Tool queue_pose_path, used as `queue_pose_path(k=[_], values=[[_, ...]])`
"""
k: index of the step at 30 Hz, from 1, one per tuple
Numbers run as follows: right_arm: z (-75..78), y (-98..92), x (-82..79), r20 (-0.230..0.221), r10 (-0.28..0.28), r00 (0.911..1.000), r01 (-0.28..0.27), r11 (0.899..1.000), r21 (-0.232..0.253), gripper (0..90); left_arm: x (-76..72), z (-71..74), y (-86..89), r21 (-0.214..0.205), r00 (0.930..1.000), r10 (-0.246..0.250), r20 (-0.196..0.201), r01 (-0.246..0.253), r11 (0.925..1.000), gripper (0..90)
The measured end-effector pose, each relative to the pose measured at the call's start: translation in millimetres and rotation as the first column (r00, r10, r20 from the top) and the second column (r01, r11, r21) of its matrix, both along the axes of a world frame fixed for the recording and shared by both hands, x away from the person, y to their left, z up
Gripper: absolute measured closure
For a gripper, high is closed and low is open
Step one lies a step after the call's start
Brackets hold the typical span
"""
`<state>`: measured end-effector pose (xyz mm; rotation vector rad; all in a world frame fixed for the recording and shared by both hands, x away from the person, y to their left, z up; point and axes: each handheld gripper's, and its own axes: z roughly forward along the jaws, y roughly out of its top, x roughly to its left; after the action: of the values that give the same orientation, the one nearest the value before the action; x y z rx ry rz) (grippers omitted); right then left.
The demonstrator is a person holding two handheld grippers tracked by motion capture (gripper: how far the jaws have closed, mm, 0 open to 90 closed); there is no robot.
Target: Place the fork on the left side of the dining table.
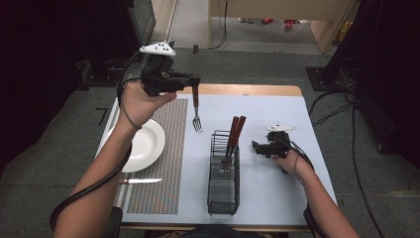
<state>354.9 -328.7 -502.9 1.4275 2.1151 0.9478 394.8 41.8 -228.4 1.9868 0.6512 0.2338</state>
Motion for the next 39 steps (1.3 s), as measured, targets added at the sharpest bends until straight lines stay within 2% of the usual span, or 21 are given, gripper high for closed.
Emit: queue_pose_path(k=[4, 8, 10, 13, 19, 21, 23, 27, 29, 30, 31, 34, 37, 39], values=[[0.1, 0.0, -0.1, -0.001, -0.002, 1.0000, 0.002, 1.000, 0.000, 13.0, 16.2, -15.0, 13.2, 0.032, 0.9979, 0.063, -0.009, -0.063, 0.9975, 82.0], [0.2, 0.0, -0.2, -0.003, -0.001, 1.0000, 0.001, 1.000, -0.001, 13.1, 29.3, -28.0, 27.9, 0.030, 0.9924, 0.122, -0.014, -0.122, 0.9921, 81.9], [0.2, 0.1, -0.1, -0.002, -0.002, 1.0000, 0.001, 1.000, -0.001, 13.0, 35.9, -35.1, 36.9, 0.029, 0.9871, 0.160, -0.006, -0.159, 0.9868, 82.0], [0.2, 0.0, -0.2, -0.003, -0.001, 1.0000, 0.001, 1.000, -0.002, 13.0, 42.8, -44.0, 46.8, 0.010, 0.9793, 0.202, -0.017, -0.201, 0.9795, 82.0], [0.2, 0.1, -0.2, -0.002, -0.002, 1.0000, 0.002, 1.000, -0.001, 13.0, 59.0, -64.8, 63.1, 0.006, 0.9606, 0.275, -0.036, -0.275, 0.9613, 81.9], [0.2, 0.1, -0.2, -0.002, -0.002, 1.0000, 0.002, 1.000, -0.001, 13.0, 65.5, -71.4, 69.2, -0.006, 0.9509, 0.306, -0.046, -0.307, 0.9518, 81.9], [0.2, 0.0, -0.2, -0.003, -0.001, 1.0000, 0.001, 1.000, -0.001, 13.0, 73.0, -77.7, 76.4, -0.019, 0.9379, 0.342, -0.058, -0.344, 0.9389, 81.9], [0.1, 0.0, -0.1, -0.002, -0.001, 1.0000, 0.001, 1.000, -0.002, 13.0, 83.4, -88.7, 86.9, -0.017, 0.9123, 0.406, -0.051, -0.408, 0.9130, 82.0], [0.2, 0.0, -0.2, -0.003, -0.001, 1.0000, 0.001, 1.000, -0.002, 13.0, 88.6, -94.7, 92.5, -0.019, 0.8974, 0.438, -0.056, -0.439, 0.8982, 81.9], [0.1, 0.0, -0.1, -0.002, -0.001, 1.0000, 0.001, 1.000, -0.002, 13.0, 91.5, -98.3, 95.8, -0.024, 0.8867, 0.459, -0.058, -0.461, 0.8873, 81.9], [0.1, 0.0, -0.1, -0.002, -0.001, 1.0000, 0.001, 1.000, -0.002, 13.0, 93.1, -100.3, 97.9, -0.026, 0.8808, 0.470, -0.060, -0.472, 0.8814, 81.9], [0.2, 0.0, -0.2, -0.003, -0.001, 1.0000, 0.001, 1.000, -0.002, 13.0, 98.2, -108.2, 106.1, -0.047, 0.8525, 0.518, -0.074, -0.521, 0.8521, 82.0], [0.2, 0.0, -0.2, -0.002, -0.002, 1.0000, 0.002, 1.000, -0.002, 13.0, 101.6, -113.5, 111.8, -0.075, 0.8344, 0.541, -0.103, -0.549, 0.8323, 81.9], [0.2, 0.0, -0.2, -0.003, -0.002, 1.0000, 0.002, 1.000, -0.002, 13.0, 103.8, -116.2, 114.1, -0.071, 0.8255, 0.556, -0.098, -0.563, 0.8234, 81.9]])
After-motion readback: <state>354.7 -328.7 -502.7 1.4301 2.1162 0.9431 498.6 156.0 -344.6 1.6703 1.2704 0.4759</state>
